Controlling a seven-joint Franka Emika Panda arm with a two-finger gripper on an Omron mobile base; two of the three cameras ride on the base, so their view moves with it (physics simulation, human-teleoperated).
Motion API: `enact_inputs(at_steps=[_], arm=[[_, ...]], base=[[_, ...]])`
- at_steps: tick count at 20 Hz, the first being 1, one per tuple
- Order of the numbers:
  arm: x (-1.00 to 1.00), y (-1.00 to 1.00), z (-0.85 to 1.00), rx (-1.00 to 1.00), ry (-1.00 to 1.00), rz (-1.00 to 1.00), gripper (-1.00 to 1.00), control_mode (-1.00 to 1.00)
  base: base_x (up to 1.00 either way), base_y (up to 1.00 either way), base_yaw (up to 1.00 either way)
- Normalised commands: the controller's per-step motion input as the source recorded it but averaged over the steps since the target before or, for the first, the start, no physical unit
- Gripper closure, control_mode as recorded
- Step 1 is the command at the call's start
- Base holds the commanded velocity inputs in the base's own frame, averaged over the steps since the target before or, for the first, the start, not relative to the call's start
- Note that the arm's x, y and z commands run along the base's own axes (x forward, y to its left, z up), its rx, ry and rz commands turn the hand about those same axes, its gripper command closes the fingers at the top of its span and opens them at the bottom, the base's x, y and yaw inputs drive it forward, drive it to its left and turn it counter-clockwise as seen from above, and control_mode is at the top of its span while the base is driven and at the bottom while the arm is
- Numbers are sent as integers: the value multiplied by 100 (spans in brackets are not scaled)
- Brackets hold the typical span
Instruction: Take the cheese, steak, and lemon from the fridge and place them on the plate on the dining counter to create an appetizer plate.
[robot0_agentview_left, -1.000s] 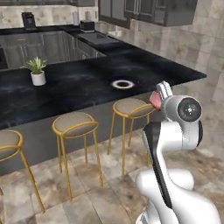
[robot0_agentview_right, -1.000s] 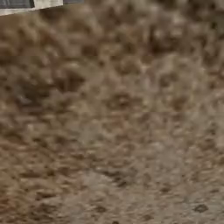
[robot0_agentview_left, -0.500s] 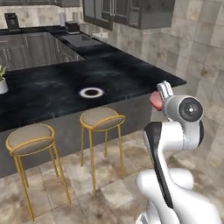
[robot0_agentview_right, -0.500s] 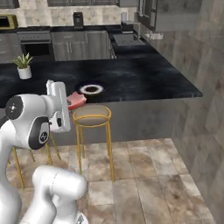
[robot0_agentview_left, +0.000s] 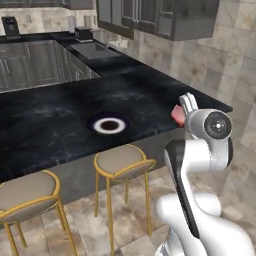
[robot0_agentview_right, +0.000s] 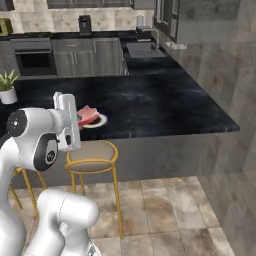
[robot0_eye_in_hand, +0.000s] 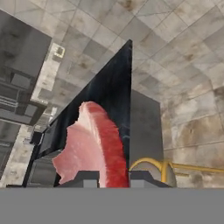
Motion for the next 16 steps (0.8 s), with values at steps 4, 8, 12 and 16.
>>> enact_inputs(at_steps=[4,8,12,16], arm=[[0,0,0,0,0,0,100,100],[0,0,0,0,0,0,100,100],[0,0,0,0,0,0,100,100],[0,0,0,0,0,0,100,100]], base=[[63,49,0],[74,36,0],[69,37,-1],[41,33,-8]])
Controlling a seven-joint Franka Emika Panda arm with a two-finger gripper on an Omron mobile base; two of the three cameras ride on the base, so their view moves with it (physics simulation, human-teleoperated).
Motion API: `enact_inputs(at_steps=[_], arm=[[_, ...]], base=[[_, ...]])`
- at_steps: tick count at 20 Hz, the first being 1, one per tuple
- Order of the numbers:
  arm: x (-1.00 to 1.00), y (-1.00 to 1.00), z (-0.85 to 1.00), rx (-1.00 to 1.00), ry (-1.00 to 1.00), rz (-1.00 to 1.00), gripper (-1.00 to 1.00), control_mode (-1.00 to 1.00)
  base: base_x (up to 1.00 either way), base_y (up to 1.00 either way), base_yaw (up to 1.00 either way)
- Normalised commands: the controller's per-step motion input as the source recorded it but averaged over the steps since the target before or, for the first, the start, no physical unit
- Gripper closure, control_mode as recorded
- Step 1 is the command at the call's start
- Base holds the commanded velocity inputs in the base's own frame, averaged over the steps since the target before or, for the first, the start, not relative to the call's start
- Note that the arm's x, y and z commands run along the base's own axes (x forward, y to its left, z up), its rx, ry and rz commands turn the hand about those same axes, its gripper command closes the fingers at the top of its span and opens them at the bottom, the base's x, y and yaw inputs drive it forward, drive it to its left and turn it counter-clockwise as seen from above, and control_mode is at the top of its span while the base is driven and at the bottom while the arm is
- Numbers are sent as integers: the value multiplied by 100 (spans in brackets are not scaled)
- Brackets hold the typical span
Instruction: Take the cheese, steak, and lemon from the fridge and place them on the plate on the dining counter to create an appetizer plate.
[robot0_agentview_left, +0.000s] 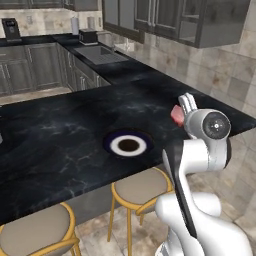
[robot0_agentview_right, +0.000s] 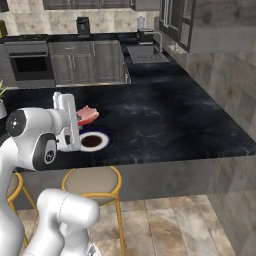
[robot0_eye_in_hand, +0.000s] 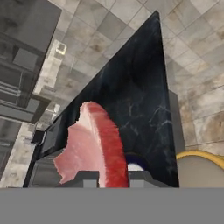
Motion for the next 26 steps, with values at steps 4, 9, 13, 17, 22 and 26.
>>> enact_inputs(at_steps=[4,9,13,17,22,26], arm=[[15,14,-3,0,0,-5,100,-100],[16,27,-17,0,7,-3,100,-100],[2,27,-29,10,21,0,100,-100],[5,0,-17,28,33,3,100,-100],[20,0,-12,21,22,11,100,-100],[46,3,-8,3,10,13,100,-100]], base=[[15,15,-7],[0,0,0],[0,0,0],[0,0,0],[0,0,0],[0,0,0]])
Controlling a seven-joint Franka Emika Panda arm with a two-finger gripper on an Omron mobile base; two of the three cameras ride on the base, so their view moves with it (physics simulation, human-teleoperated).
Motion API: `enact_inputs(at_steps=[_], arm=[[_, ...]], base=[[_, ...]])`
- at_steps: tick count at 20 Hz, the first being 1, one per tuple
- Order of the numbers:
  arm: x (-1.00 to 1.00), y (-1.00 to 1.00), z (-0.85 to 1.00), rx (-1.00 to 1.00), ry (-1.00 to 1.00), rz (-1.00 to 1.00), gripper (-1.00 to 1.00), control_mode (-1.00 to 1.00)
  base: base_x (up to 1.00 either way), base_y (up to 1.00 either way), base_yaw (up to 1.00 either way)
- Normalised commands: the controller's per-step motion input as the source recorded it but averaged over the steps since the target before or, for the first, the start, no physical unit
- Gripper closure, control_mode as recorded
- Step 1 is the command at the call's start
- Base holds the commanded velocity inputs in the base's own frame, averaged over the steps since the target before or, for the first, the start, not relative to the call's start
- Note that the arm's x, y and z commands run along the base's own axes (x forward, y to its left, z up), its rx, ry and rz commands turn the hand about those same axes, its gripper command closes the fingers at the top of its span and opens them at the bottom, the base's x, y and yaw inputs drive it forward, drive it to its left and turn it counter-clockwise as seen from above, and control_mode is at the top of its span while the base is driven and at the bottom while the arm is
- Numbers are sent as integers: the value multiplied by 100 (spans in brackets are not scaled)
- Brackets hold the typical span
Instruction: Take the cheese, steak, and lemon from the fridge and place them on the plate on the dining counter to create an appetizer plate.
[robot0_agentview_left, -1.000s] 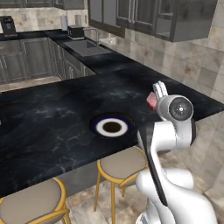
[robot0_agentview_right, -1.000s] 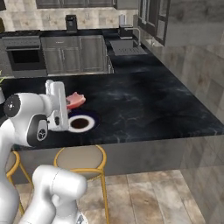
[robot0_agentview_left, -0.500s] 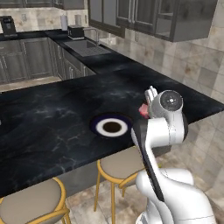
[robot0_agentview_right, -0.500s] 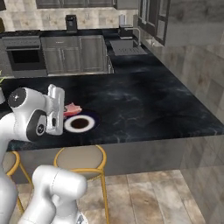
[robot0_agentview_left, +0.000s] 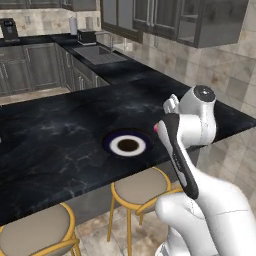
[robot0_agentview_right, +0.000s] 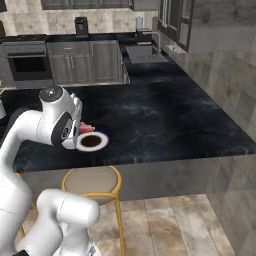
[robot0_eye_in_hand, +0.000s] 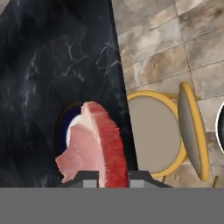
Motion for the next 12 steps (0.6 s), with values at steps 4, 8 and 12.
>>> enact_inputs(at_steps=[4,8,12], arm=[[63,15,-19,0,11,14,100,-100],[60,16,-49,0,5,12,100,-100],[60,5,-52,0,4,11,100,-100]], base=[[0,0,0],[0,0,0],[0,0,0]])
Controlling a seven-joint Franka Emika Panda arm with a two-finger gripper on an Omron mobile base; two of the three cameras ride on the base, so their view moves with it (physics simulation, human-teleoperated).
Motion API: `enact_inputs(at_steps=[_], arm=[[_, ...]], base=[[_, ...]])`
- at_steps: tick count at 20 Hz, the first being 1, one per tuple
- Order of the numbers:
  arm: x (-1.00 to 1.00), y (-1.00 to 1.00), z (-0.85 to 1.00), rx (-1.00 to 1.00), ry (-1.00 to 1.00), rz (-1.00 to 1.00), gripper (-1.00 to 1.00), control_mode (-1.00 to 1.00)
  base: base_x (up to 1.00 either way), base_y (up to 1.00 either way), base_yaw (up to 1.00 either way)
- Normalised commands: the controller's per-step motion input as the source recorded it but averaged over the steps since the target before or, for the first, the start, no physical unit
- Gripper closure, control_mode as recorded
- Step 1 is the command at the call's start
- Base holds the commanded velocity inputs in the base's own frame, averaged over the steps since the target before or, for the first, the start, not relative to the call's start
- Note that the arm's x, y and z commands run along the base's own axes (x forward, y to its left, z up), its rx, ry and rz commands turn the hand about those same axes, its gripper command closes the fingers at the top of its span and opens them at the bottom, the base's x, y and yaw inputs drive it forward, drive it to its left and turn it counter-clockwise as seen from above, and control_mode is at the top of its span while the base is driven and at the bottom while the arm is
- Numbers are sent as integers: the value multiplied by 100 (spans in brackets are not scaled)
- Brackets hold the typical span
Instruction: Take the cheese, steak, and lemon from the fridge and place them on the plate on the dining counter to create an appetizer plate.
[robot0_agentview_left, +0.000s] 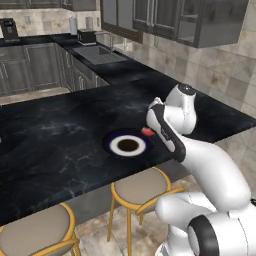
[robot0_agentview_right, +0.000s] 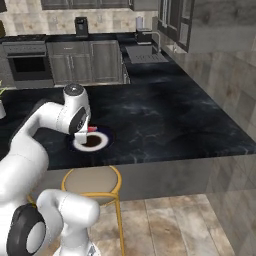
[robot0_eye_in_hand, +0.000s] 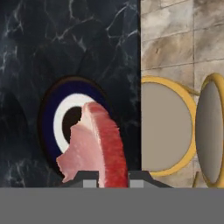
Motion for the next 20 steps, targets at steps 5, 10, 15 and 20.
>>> enact_inputs(at_steps=[5,10,15,20], arm=[[60,0,-39,0,10,11,100,-100],[50,0,-26,0,5,12,100,-100],[50,0,-28,0,0,10,100,-100],[46,2,-36,0,0,9,100,-100]], base=[[0,0,0],[0,0,0],[0,0,0],[0,0,0]])
